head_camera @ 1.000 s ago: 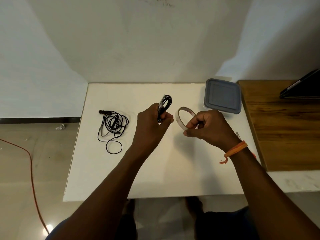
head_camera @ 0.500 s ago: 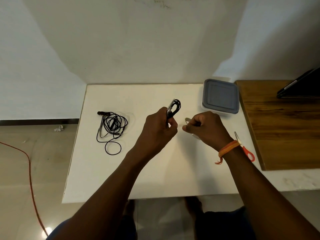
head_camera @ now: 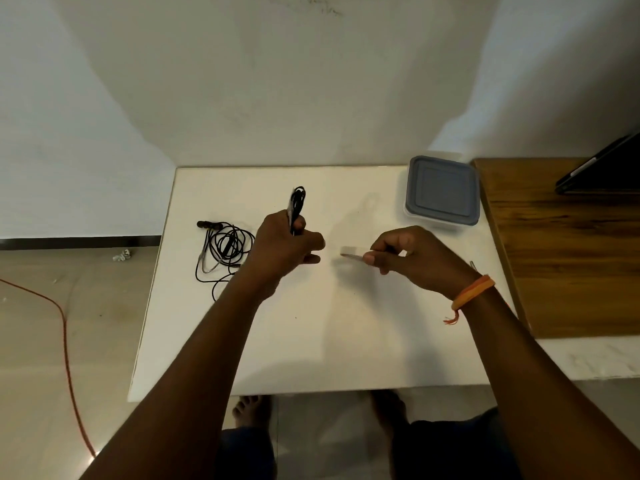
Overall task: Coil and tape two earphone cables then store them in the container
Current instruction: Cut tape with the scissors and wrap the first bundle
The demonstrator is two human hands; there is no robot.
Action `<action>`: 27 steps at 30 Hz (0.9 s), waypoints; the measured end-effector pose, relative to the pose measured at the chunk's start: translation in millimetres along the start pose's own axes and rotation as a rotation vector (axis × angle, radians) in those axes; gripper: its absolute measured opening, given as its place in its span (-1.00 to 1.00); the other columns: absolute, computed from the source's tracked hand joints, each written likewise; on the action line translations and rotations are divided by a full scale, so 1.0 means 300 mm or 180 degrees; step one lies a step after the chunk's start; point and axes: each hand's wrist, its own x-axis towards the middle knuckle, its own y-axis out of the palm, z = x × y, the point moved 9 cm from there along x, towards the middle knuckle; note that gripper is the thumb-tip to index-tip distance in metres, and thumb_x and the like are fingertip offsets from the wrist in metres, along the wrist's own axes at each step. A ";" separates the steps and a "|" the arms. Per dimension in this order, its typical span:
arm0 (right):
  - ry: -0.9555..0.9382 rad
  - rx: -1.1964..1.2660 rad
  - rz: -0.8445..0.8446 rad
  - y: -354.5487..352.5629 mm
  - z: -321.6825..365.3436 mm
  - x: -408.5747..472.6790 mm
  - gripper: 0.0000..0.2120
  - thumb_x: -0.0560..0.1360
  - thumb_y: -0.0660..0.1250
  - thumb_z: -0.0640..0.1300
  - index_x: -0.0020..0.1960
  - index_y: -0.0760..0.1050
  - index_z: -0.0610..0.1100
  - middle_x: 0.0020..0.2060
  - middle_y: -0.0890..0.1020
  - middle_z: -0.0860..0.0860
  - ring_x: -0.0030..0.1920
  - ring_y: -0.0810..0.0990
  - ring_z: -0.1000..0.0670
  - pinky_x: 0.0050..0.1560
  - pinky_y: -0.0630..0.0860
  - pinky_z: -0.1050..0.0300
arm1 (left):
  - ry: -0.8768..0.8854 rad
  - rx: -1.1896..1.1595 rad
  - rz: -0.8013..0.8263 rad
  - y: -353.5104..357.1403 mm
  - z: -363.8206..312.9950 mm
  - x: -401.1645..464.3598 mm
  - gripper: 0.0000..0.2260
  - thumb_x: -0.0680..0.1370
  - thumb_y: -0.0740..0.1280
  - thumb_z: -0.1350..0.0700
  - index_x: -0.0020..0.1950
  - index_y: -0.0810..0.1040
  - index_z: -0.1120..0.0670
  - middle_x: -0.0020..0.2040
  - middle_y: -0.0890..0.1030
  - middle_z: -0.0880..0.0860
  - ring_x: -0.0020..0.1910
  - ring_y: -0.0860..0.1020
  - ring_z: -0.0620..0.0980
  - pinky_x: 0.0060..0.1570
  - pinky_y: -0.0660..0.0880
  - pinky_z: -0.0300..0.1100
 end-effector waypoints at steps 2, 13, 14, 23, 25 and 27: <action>-0.0059 0.0233 -0.0058 -0.030 0.005 -0.006 -0.90 0.49 0.40 -0.03 -0.06 0.65 -0.02 -0.23 0.68 0.09 -0.18 0.59 0.14 -0.21 0.44 0.44 | -0.0301 -0.0269 0.0106 -0.002 0.027 0.002 -0.62 0.40 0.42 0.38 -0.28 0.26 0.05 -0.40 0.35 0.02 -0.38 0.39 0.00 -0.13 0.64 -0.03; -0.0005 -0.0543 -0.0688 -0.047 -0.002 -0.001 -0.84 0.47 0.41 0.00 -0.03 0.69 -0.04 -0.19 0.71 0.06 -0.14 0.64 0.01 0.04 0.55 -0.07 | -0.0170 -0.0127 0.0024 -0.014 0.031 0.019 -0.62 0.43 0.42 0.38 -0.26 0.25 0.04 -0.41 0.32 -0.01 -0.38 0.40 0.00 -0.13 0.63 -0.08; 0.0052 -0.0691 -0.0773 -0.055 -0.006 -0.002 -0.81 0.48 0.39 0.04 -0.02 0.68 -0.04 -0.19 0.71 0.04 -0.14 0.63 -0.01 0.06 0.53 -0.12 | -0.0078 -0.0089 0.0050 -0.012 0.021 0.018 -0.62 0.42 0.43 0.36 -0.25 0.25 0.04 -0.38 0.33 0.02 -0.33 0.42 0.02 -0.12 0.63 -0.07; 0.0261 -0.1333 -0.1219 -0.076 -0.001 -0.006 -0.73 0.55 0.29 0.08 0.06 0.65 -0.06 -0.03 0.70 0.01 0.00 0.61 -0.04 0.21 0.41 -0.09 | 0.0335 -0.0094 0.0334 0.032 -0.035 -0.003 -0.70 0.32 0.39 0.22 -0.22 0.25 0.05 -0.30 0.50 0.10 -0.20 0.53 -0.02 -0.10 0.62 -0.09; 0.0326 -0.1324 -0.1252 -0.078 -0.009 -0.004 -0.74 0.54 0.29 0.08 0.01 0.65 -0.07 -0.06 0.70 0.01 -0.03 0.61 -0.04 0.18 0.44 -0.11 | 0.0326 -0.0096 0.0325 0.029 -0.032 -0.002 -0.71 0.32 0.39 0.22 -0.21 0.25 0.05 -0.29 0.50 0.12 -0.19 0.53 -0.01 -0.10 0.62 -0.09; 0.0355 -0.1142 -0.1247 -0.077 -0.021 -0.004 -0.76 0.52 0.34 0.08 -0.10 0.64 -0.07 -0.12 0.70 0.02 -0.09 0.61 -0.05 0.09 0.50 -0.12 | 0.0250 -0.0077 0.0301 0.021 -0.020 0.002 -0.70 0.32 0.40 0.21 -0.21 0.26 0.05 -0.23 0.46 0.17 -0.16 0.50 0.03 -0.08 0.63 -0.07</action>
